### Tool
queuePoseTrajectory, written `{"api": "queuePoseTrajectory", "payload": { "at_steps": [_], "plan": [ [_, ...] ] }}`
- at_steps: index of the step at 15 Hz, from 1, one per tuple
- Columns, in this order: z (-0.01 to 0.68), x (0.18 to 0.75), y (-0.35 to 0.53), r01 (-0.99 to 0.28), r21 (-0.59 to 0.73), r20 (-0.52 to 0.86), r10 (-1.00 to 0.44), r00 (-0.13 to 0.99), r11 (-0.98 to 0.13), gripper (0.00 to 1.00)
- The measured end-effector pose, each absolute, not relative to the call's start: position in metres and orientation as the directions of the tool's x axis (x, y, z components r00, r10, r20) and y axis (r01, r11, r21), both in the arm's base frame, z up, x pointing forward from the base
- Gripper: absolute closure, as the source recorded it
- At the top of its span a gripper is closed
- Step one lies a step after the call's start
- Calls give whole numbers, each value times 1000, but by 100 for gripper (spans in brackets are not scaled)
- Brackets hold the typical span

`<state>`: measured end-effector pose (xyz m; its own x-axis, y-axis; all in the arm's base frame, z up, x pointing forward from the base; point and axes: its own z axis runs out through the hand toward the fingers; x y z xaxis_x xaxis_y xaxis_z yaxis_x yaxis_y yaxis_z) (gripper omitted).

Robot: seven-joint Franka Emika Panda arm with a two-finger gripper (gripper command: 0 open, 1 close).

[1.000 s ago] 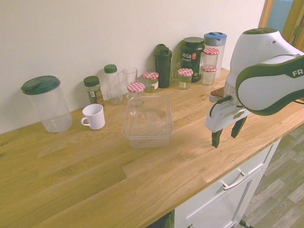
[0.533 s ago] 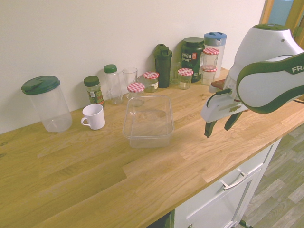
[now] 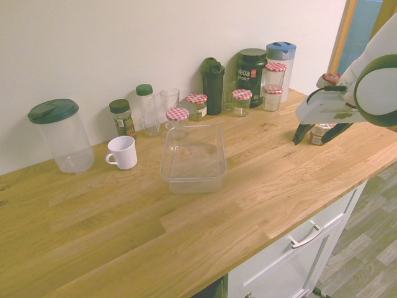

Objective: Put the cereal into the container

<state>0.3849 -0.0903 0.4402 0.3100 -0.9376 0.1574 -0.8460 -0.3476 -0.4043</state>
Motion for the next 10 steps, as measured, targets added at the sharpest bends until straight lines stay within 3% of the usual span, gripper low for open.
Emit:
{"api": "queuePoseTrajectory", "payload": {
  "at_steps": [10],
  "plan": [
    [429, 407, -186, -899, -412, 106, -988, 114, -148, 0]
  ]
}}
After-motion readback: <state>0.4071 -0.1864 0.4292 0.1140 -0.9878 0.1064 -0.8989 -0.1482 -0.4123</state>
